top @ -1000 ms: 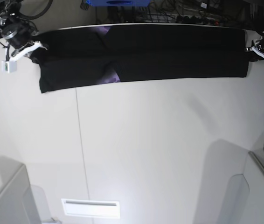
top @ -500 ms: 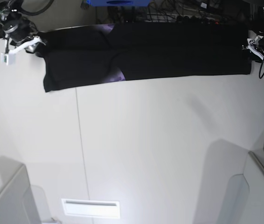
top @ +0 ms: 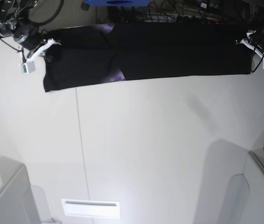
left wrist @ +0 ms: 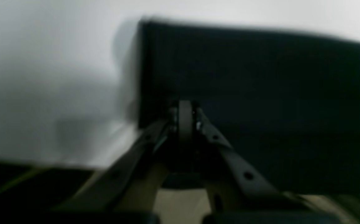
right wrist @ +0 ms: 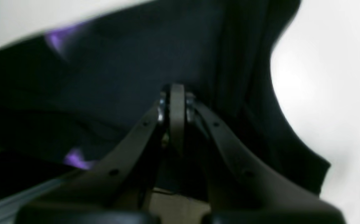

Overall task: Fold the T-shirt properly
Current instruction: 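Release and regrasp the folded strip's ends with both grippers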

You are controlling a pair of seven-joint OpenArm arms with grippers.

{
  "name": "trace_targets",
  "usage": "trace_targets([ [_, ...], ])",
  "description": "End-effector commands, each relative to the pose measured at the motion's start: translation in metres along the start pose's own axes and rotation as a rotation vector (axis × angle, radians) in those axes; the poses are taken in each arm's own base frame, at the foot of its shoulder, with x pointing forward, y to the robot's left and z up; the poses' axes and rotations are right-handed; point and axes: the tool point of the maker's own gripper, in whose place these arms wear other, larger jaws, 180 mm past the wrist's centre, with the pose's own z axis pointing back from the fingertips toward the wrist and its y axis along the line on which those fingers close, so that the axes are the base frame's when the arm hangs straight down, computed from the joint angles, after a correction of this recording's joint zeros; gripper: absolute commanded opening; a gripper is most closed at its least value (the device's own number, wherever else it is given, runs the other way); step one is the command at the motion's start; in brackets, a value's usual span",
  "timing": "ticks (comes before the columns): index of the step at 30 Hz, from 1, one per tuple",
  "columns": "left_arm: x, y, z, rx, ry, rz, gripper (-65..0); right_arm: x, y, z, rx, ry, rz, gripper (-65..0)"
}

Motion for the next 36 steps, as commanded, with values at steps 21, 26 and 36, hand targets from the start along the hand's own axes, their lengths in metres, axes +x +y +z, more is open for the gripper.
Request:
trace_targets([
  [21,0.082,-0.088,-0.074,-0.008,-0.013,-0.2,-65.0,0.025,-0.095,-0.034,-0.252,0.019,-0.053,-65.0],
  [26,0.095,-0.088,-0.063,0.005,-0.062,-0.213,-65.0,0.029,-0.092,-0.031,-0.252,0.0,-0.04,-65.0],
  [36,0.142,-0.072,0.001,-0.065,-0.339,-0.069,-65.0,0.075,-0.05,-0.005,-0.223,-0.141,0.165,-65.0],
])
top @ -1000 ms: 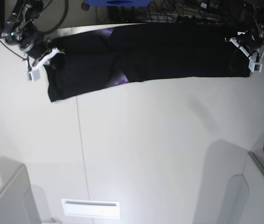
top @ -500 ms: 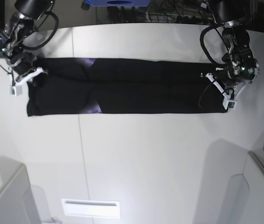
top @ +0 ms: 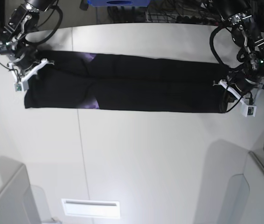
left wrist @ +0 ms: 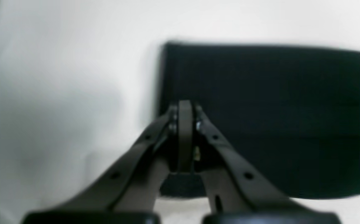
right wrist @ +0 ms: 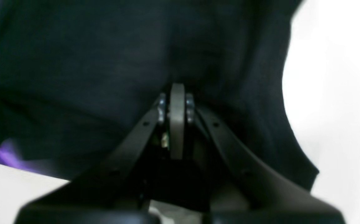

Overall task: Fold the T-shirt properly
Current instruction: 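Release and regrasp the folded strip's ends with both grippers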

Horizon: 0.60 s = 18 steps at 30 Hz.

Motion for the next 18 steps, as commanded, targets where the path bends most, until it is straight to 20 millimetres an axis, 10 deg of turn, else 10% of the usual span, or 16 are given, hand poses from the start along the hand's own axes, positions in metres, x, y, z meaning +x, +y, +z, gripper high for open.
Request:
trace_targets([
  [1,0.008,0.017,0.012,0.041,-0.038,0.009,-65.0,0.019,-0.005,0.01,-0.018,-0.06,0.039,-65.0],
  [5,-0.005,0.055,0.027,0.098,-0.05,0.116,-65.0,0.031,0.002,0.028,-0.043,-0.106,0.086,-65.0],
  [12,-0.021,0.064,0.002,0.069,0.014,0.187,-14.5,0.04,0.039,0.03,0.026,-0.119,0.191,-65.0],
  [18,-0.044,0.057,-0.031,0.004,0.104,0.275,-21.1,0.038,0.062,0.023,0.08,-0.122,0.18,-65.0],
])
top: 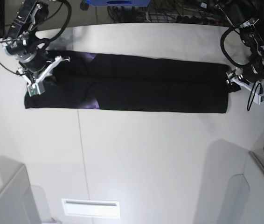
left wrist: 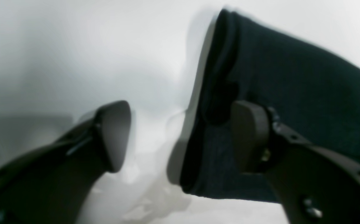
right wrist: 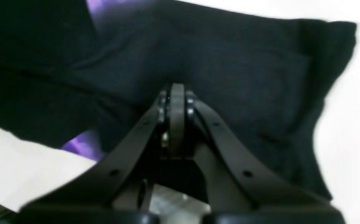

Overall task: Fold the T-shirt properly
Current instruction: 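Release and regrasp the folded strip's ends with both grippers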

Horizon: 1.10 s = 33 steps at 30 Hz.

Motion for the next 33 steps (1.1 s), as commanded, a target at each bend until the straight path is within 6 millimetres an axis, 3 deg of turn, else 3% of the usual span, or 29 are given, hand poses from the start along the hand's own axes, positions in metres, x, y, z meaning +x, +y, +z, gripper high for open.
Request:
trace_targets([
  [1,0.012,0.002,0.003,-0.001,-0.033,-0.007,-23.0,0.014,-0.001,0.003,-0.002,-0.051,0.01,-65.0],
  [4,0.005,0.001,-0.003,-0.012,-0.008,0.003,-32.9,0.013,0.0,0.003,0.0,-0.05,0.009,-65.0],
  [9,-0.008,-0.01,-0.017,-0.041,0.041,-0.02,-65.0,0.013,0.0,0.003,0.0,-0.05,0.009,-65.0],
  [12,-0.005,-0.011,-0.02,-0.044,-0.002,-0.025,-65.0,0.008,0.0,0.004,0.001,-0.038,0.007,-65.0],
  [14,-0.007,-0.001,-0.014,-0.02,-0.014,-0.035,-65.0,0.007,0.0,0.004,0.0,-0.036,0.006,-65.0],
  [19,0.021,0.012,0.02,0.045,-0.119,-0.145,-65.0,0.002,0.0,0.005,0.001,-0.025,0.007,-65.0],
  [23,0.048,-0.018,0.057,0.052,-0.232,-0.288,-65.0,0.002,0.001,0.005,0.001,-0.025,0.005,-65.0],
  [25,0.044,-0.044,0.065,0.019,-0.263,-0.316,-65.0,0.004,0.001,0.005,0.001,-0.028,0.006,-65.0],
  [27,0.035,-0.069,0.065,-0.017,-0.247,-0.314,-65.0,0.004,0.0,0.005,0.001,-0.028,0.006,-65.0],
  [30,0.01,-0.103,0.047,-0.098,-0.17,-0.301,-65.0,0.004,0.0,0.005,0.001,-0.028,0.006,-65.0],
  [33,0.008,-0.102,0.047,-0.099,-0.176,-0.268,-65.0,0.004,-0.001,0.005,-0.001,-0.026,0.01,-65.0],
])
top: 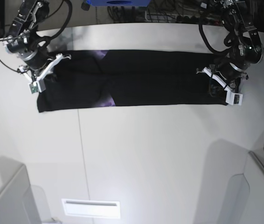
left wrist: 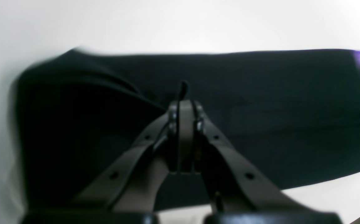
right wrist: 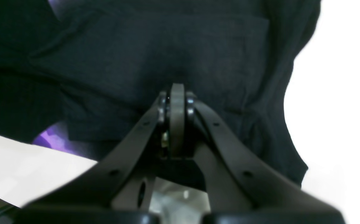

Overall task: Fold the T-shirt properly
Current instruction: 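Release and regrasp the folded strip's ends with both grippers, then reposition the left gripper along the strip's end and grasp it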

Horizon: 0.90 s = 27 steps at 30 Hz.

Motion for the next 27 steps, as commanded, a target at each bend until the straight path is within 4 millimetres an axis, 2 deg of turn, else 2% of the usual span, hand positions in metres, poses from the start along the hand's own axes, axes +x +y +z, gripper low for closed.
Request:
trace_targets([
  [1,0.015,0.022,0.012,0.067,-0.054,0.005,-65.0,0.011,-0.003,0.004,-0.005,-0.042,0.015,-65.0],
  [4,0.024,0.061,0.033,0.175,-0.103,0.059,-65.0,0.01,-0.003,0.005,-0.007,-0.038,0.017,-65.0],
  [7,0.031,0.081,0.041,0.219,-0.112,0.05,-65.0,0.011,-0.004,0.005,-0.008,-0.041,0.019,-65.0],
  [13,0.014,0.079,0.037,0.208,-0.048,0.031,-65.0,0.013,-0.001,0.003,-0.002,-0.047,0.012,-65.0],
  [21,-0.021,0.096,0.029,0.223,0.041,0.101,-65.0,0.011,-0.001,0.004,-0.002,-0.042,0.011,-65.0],
  [27,-0.037,0.107,0.022,0.227,0.086,0.144,-65.0,0.01,-0.001,0.004,-0.001,-0.039,0.01,-65.0],
])
